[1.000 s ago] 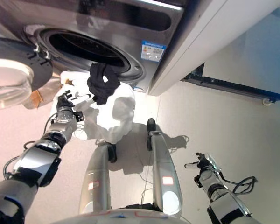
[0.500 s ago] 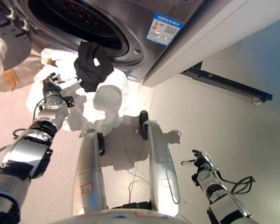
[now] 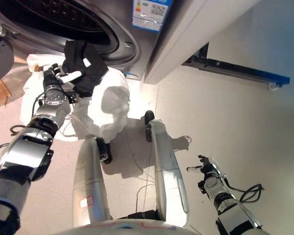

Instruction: Put the clothes in the basket into the washing machine.

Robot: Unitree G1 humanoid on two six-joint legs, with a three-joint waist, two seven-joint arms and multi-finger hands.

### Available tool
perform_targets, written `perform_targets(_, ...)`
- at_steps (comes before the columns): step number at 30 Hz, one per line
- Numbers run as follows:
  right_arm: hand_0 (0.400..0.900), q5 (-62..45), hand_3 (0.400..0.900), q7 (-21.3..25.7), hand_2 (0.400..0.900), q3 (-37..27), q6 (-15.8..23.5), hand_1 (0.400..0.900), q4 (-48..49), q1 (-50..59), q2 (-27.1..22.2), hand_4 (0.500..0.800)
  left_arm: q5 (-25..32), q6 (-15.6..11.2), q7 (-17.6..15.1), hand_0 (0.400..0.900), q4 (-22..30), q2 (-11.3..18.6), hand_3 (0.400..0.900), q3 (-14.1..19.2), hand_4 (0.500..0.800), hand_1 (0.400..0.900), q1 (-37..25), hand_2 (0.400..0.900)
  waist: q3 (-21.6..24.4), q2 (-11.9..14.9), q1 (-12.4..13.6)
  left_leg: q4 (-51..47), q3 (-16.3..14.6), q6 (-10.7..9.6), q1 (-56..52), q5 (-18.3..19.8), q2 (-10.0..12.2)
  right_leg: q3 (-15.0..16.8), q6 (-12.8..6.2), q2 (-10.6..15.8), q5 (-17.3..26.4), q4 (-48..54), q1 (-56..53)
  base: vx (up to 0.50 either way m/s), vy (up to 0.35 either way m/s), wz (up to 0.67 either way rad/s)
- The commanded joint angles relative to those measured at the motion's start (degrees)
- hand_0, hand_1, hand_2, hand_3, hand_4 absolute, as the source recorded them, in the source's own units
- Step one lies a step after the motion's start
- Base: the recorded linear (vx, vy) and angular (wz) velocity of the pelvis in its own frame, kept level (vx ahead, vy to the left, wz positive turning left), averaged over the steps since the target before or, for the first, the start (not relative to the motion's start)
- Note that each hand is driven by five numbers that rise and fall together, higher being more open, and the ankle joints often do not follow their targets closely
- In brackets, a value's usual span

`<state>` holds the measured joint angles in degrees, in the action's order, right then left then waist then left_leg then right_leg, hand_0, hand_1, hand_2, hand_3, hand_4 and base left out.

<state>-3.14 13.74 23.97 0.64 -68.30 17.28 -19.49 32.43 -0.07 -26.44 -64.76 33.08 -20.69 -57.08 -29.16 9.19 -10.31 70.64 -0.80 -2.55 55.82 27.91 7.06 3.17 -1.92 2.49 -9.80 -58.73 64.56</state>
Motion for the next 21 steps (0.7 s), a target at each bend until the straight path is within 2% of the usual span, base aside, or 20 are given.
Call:
perform_targets(1,0.9,-1.4,0.9,1.9,0.9,1.3,-1.5,0.9,-1.1,-8.8,-5.3,0.8,1.0,-2.1,0.1,0.9,0.9,1.2,0.9,-2.0,0.8,0.9,-2.7,0.9,3.6,-3.1,-1.4,-3.6,2.6,5.1,1.4,-1.4,-1.0,0.7,1.07,1.0,-5.7,-1.8,-5.4,-0.01,0.006,-0.19)
perform_targets(7,0.9,-0.9,0.9,1.6,0.9,1.2,-1.4,0.9,-1.3,-8.9,-5.6,0.8,3.0,-2.2,1.2,0.9,-0.1,0.6,0.9,-2.1,0.8,0.9,-4.2,0.9,3.3,-3.6,-2.8,-3.4,2.1,5.2,1.5,-1.2,-0.5,1.4,1.03,0.6,-5.3,-1.8,-4.7,0.0,0.004,-0.12)
perform_targets(12,0.9,-1.9,0.9,1.8,0.9,1.0,-0.4,0.9,-1.8,-9.1,-5.9,0.8,5.2,-2.9,1.7,0.9,1.0,0.8,0.9,-2.3,0.8,0.9,-5.4,0.9,2.5,-3.6,-3.4,-0.3,2.4,5.5,4.5,-0.4,-0.3,1.7,1.19,0.1,-5.4,-4.0,-1.6,-0.03,-0.028,-0.09)
perform_targets(17,0.9,-3.2,0.9,1.9,0.9,0.9,0.0,0.9,-1.9,-8.6,-6.2,0.8,7.4,-3.9,1.0,0.9,2.9,1.4,0.9,-2.1,0.8,0.9,-6.8,0.9,1.0,-3.4,-3.3,2.6,3.0,6.0,8.1,0.1,-0.5,1.4,1.73,-0.3,-5.9,-6.3,1.7,-0.05,-0.024,-0.05)
perform_targets(21,0.9,-4.0,0.9,2.1,0.9,0.3,0.4,0.9,-1.9,-8.5,-6.6,0.8,8.6,-3.1,-0.4,0.9,5.2,2.3,0.9,-2.4,0.8,0.9,-7.6,0.9,-0.1,-3.2,-3.0,4.3,3.2,6.3,11.1,0.2,-0.6,0.9,2.19,-0.4,-6.2,-7.8,4.4,-0.06,-0.021,0.02)
